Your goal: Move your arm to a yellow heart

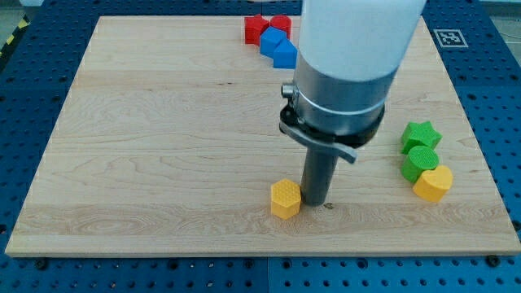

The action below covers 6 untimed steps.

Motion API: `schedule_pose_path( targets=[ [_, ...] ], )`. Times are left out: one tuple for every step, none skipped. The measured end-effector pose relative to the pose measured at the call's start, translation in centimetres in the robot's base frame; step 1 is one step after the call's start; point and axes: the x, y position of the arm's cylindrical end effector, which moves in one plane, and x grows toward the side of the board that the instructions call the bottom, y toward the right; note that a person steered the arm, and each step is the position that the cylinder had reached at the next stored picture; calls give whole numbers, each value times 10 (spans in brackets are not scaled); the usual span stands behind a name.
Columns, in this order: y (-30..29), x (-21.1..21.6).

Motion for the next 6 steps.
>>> schedule_pose_path(
  targets=[
    [0,-20],
    [0,12],
    [0,12],
    [0,23],
    [12,16],
    [41,9]
  ],
)
